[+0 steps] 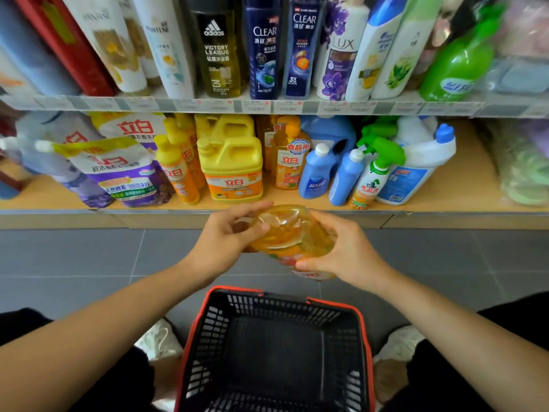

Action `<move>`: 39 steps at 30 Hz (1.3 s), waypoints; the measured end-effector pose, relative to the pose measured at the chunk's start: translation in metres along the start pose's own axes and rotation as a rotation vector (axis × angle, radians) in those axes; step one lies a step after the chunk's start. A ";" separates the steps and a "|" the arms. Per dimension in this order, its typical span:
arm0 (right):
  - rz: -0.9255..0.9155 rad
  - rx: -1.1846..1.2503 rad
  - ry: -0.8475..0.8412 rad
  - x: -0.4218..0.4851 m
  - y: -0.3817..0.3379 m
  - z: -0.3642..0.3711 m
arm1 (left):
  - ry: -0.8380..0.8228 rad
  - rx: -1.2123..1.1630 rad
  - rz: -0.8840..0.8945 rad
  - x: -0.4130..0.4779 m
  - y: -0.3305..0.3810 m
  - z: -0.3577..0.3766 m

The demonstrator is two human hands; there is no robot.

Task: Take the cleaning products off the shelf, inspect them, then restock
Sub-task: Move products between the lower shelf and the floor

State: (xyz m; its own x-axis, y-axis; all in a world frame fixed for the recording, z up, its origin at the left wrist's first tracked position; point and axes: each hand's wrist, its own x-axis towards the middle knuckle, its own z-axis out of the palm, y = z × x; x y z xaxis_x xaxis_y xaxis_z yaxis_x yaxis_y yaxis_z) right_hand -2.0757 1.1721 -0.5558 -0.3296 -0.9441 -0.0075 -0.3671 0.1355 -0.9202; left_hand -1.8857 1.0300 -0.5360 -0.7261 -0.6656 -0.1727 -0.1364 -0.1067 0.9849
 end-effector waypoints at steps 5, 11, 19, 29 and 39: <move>-0.016 0.099 0.018 0.004 -0.003 -0.001 | -0.134 0.077 0.181 -0.016 0.002 -0.005; -0.004 0.150 0.023 0.007 -0.012 0.005 | -0.008 0.359 0.413 -0.019 -0.001 -0.008; 0.065 0.207 0.085 0.005 -0.025 0.008 | -0.138 0.752 0.794 -0.004 0.011 -0.009; 0.193 0.434 0.145 -0.009 -0.019 0.007 | -0.023 0.518 0.730 0.003 -0.010 -0.008; 0.239 0.725 0.223 0.006 -0.032 -0.006 | -0.465 0.101 -0.108 0.007 -0.039 -0.004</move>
State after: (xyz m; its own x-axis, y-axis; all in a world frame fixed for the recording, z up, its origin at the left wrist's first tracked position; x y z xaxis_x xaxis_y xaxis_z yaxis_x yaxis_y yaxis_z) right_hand -2.0710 1.1637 -0.5241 -0.5225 -0.8213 -0.2292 0.3680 0.0253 -0.9295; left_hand -1.8825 1.0262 -0.5754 -0.9252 -0.2517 -0.2841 -0.2756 -0.0693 0.9588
